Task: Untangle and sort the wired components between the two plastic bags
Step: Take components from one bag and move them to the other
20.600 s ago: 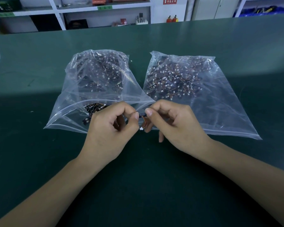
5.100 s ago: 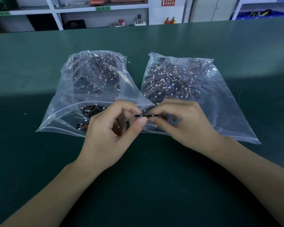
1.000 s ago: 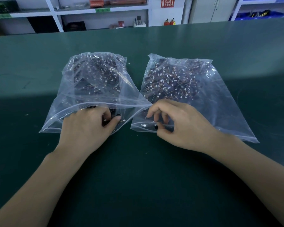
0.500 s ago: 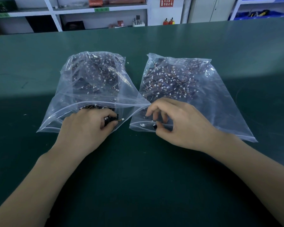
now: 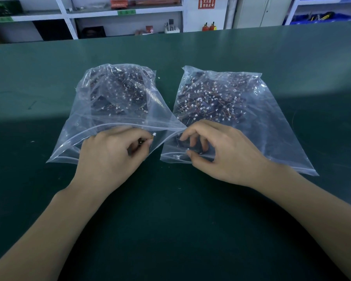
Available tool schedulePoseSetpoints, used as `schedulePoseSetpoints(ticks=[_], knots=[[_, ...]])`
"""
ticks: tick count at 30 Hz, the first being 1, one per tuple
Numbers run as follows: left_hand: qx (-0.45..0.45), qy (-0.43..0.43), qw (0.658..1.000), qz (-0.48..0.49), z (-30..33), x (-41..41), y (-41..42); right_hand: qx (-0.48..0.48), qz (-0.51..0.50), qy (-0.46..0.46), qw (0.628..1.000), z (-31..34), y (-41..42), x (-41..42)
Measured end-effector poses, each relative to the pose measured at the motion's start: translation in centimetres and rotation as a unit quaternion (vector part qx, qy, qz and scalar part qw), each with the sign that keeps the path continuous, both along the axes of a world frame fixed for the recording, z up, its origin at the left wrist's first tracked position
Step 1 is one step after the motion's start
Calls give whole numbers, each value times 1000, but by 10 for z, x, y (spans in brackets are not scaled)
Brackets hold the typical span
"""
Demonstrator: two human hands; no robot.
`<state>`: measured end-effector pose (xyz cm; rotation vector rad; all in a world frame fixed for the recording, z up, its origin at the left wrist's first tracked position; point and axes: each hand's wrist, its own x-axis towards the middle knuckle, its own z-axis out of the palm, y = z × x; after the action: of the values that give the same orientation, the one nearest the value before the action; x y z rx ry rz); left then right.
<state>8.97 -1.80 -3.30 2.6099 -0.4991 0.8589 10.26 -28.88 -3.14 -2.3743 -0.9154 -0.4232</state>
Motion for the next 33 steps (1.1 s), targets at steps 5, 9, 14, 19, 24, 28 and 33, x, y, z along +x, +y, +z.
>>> schedulePoseSetpoints(ticks=[5, 9, 14, 19, 24, 28, 33], knots=[[-32, -56, 993, -99, 0, -5, -10, 33, 0, 15, 999, -3, 1, 1], [-69, -84, 984, -138, -2, -9, -17, 47, 21, 26, 998, -6, 4, 0], [-142, -42, 975, -165, -3, -14, -28, 97, 51, 27, 994, -3, 8, -2], [-196, -16, 965, -176, -3, -16, -32, 134, 82, 14, 987, -1, 10, -4], [-184, -17, 967, -178, -2, -15, -33, 165, 96, 52, 980, -2, 13, -7], [-187, -13, 970, -154, -4, -17, -34, 184, 67, 95, 976, -4, 12, -6], [-175, 11, 978, -114, -4, -14, -28, 219, 49, 125, 966, 0, 11, -6]])
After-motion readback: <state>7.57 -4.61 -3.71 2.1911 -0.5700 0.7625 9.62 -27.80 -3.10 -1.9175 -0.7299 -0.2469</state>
